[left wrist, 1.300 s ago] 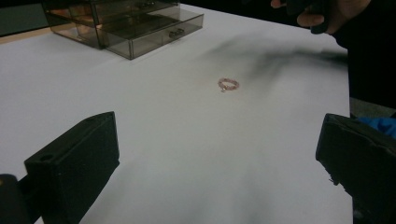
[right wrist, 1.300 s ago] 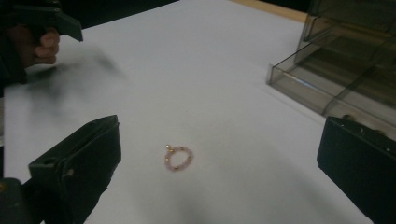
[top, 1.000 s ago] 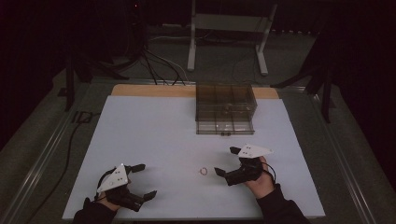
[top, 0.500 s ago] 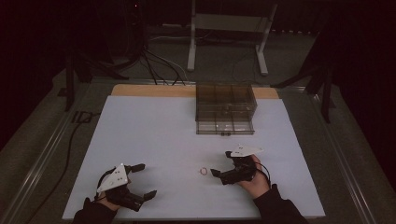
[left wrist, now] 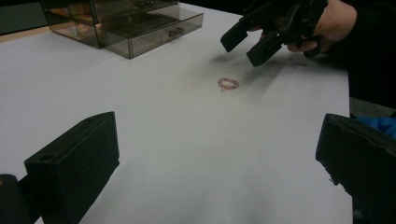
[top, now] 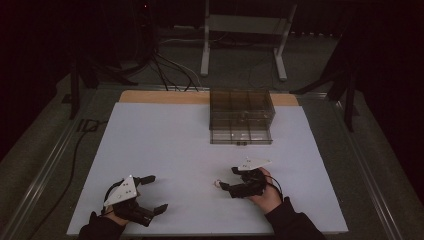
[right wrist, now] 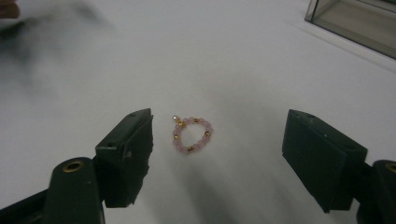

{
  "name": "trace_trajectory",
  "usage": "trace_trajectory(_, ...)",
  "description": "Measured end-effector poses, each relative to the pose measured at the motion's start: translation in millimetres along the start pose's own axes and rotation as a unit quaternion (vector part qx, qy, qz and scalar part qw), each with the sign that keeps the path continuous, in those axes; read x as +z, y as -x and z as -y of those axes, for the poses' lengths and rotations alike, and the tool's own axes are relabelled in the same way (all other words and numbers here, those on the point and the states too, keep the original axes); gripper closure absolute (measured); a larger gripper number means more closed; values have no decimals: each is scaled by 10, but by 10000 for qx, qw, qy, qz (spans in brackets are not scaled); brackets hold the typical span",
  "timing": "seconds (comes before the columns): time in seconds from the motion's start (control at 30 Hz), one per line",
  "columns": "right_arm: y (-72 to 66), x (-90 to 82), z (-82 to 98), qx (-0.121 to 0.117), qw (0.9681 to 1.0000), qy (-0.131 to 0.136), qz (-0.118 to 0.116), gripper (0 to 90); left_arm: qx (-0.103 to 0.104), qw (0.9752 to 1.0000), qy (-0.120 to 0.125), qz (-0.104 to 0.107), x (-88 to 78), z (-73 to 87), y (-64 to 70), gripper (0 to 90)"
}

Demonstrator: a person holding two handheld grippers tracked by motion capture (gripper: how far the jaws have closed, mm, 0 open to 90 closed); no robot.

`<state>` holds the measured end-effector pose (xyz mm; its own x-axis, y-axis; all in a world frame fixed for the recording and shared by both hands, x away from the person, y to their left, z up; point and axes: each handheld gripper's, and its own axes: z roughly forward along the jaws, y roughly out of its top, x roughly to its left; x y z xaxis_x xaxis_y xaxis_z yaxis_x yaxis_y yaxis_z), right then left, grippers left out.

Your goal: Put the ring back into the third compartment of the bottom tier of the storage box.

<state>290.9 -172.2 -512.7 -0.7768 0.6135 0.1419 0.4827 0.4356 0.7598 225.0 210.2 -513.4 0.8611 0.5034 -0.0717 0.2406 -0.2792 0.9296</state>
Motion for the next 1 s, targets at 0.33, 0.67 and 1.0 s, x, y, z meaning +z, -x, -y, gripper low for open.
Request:
trace_trajectory(0.33, -69, 71, -40, -59, 9999, -82, 100, 347, -1, 10000, 2, 18, -1, 0, -2, 6)
trace_trajectory(0.67, -79, 163, -77, -174, 9991, -292, 263, 503, 20, 10000, -16, 10, -1, 3, -2, 6)
trace_trajectory(1.0, -97, 239, -85, -213, 9984, -442, 273, 626, 18, 10000, -24, 10, -1, 4, 0, 5)
